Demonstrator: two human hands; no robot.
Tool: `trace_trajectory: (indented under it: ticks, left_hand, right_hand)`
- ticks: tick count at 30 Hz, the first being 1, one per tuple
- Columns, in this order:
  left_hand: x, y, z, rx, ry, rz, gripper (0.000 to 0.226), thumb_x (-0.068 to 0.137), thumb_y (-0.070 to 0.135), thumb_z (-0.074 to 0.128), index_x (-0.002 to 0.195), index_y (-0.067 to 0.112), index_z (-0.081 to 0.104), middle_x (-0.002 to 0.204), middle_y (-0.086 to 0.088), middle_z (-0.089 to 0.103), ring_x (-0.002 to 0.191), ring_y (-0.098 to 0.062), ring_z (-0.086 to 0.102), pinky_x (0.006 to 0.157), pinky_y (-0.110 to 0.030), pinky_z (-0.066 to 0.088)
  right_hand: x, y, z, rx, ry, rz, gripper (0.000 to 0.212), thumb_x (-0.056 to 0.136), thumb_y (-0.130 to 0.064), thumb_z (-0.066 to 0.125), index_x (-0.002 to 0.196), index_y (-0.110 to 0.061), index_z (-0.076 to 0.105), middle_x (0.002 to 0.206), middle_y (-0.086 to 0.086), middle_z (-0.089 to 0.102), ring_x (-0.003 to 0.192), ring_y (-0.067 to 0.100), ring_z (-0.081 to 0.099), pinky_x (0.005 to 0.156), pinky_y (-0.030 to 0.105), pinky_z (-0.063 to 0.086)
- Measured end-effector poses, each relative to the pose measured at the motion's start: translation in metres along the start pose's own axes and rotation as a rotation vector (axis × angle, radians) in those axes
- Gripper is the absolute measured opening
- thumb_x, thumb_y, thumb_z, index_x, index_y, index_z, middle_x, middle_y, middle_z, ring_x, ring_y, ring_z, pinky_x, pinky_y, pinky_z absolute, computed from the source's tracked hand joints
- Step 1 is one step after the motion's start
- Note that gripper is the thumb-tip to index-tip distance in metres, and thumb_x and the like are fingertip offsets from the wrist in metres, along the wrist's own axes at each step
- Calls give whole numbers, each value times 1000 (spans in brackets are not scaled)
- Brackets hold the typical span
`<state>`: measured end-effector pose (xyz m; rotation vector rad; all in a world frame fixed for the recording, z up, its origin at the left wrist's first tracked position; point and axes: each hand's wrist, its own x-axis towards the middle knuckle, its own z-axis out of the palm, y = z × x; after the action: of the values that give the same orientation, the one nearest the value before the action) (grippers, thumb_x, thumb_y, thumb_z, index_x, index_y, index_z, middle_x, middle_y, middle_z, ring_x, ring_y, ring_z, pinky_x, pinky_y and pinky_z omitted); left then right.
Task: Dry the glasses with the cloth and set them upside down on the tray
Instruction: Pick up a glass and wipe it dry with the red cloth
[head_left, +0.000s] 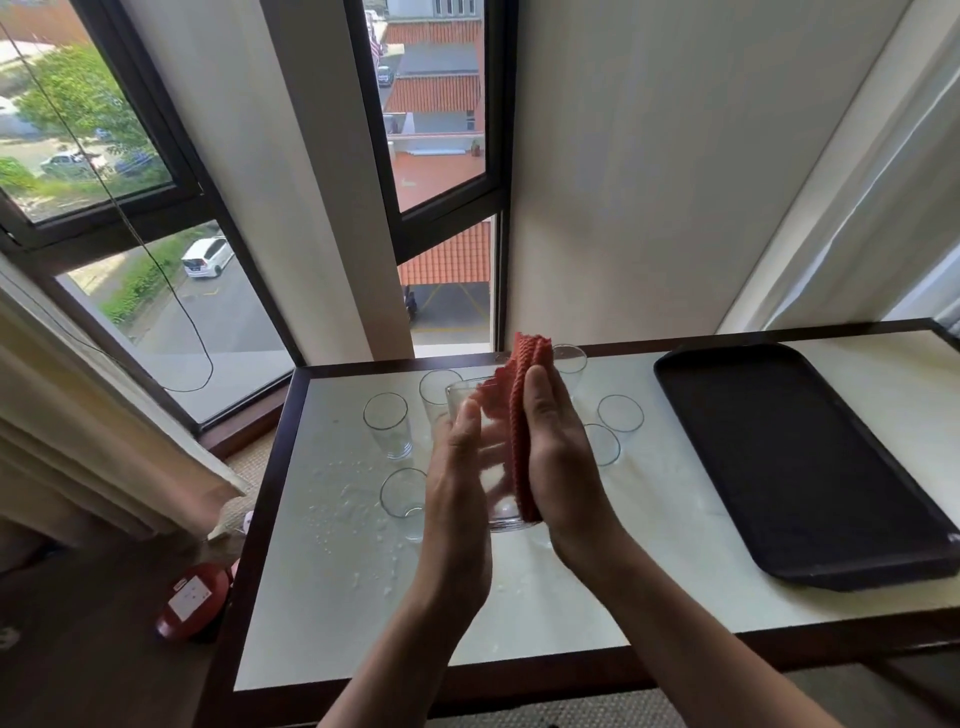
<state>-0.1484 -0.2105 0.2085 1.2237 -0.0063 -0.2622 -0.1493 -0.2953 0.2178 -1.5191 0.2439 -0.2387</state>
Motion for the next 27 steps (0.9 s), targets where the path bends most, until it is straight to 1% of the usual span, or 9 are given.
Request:
trace_trajectory:
  ticks: [4, 6, 9, 13, 15, 17, 20, 24, 27]
  left_hand:
    - [0, 3, 1, -148, -1, -8, 62, 86, 56, 59, 129, 12, 62, 123, -6, 72, 115, -18, 68, 90, -30, 55]
    - [0, 0, 0, -128, 42, 27, 64, 84, 55, 58, 128, 9, 56, 116, -15, 70, 106, -21, 71, 84, -30, 58]
    - [-5, -5, 3, -66, 21, 38, 57, 91, 58, 47, 124, 13, 58, 106, -23, 70, 86, -26, 69, 70, -34, 58]
    - [-8, -6, 6, -72, -16, 12, 65, 90, 65, 40, 119, 14, 67, 104, -14, 74, 93, -28, 70, 74, -34, 57]
    - [-6, -3, 4, -64, -11, -9, 69, 86, 69, 42, 122, 16, 68, 117, -13, 72, 113, -30, 67, 90, -41, 55]
    - [-5, 2, 1, -107, -8, -38, 80, 80, 75, 54, 129, 13, 65, 126, -17, 69, 121, -32, 64, 102, -46, 49]
    - [-3, 3, -3, -126, 60, 11, 87, 79, 71, 58, 137, 6, 52, 126, -29, 64, 120, -41, 63, 104, -51, 50]
    - [-3, 1, 0, 11, 45, 57, 57, 91, 72, 45, 122, 28, 61, 107, -8, 76, 98, -22, 74, 81, -38, 56]
    - [-6, -1, 6, 65, 40, 35, 62, 79, 70, 56, 124, 27, 61, 111, -6, 75, 100, -17, 74, 82, -36, 59]
  right_hand:
    - [-36, 5, 7, -230, 39, -314, 59, 98, -41, 39, 154, -35, 23, 155, -25, 34, 138, -8, 36, 109, 14, 36]
    - [-32, 9, 0, -216, 1, -302, 58, 97, -41, 41, 153, -37, 27, 151, -20, 43, 134, -3, 45, 107, 23, 44]
    - [-7, 3, -13, -18, -43, -39, 54, 95, -58, 37, 136, -27, 55, 117, 3, 72, 104, 23, 71, 92, 53, 55]
    - [-7, -3, -13, 161, 11, 133, 66, 92, -69, 37, 118, -17, 68, 103, 9, 75, 95, 28, 72, 92, 57, 53]
    - [-29, 1, -5, 57, 18, -40, 59, 93, -63, 37, 137, -27, 55, 122, -7, 69, 110, 12, 67, 96, 42, 54]
    - [-47, 7, 3, -107, 39, -240, 64, 94, -53, 39, 153, -29, 31, 141, -35, 46, 128, -12, 46, 103, 13, 40]
    - [-48, 13, 7, -257, 71, -357, 65, 97, -45, 42, 155, -28, 18, 135, -57, 24, 128, -27, 30, 99, -2, 29]
    - [-20, -3, -1, -133, 26, -154, 58, 96, -59, 40, 150, -39, 33, 126, -22, 63, 109, 5, 66, 96, 38, 56]
    - [-8, -8, -2, -12, 17, 6, 56, 86, -59, 35, 137, -40, 47, 106, -22, 66, 100, 9, 69, 96, 46, 55]
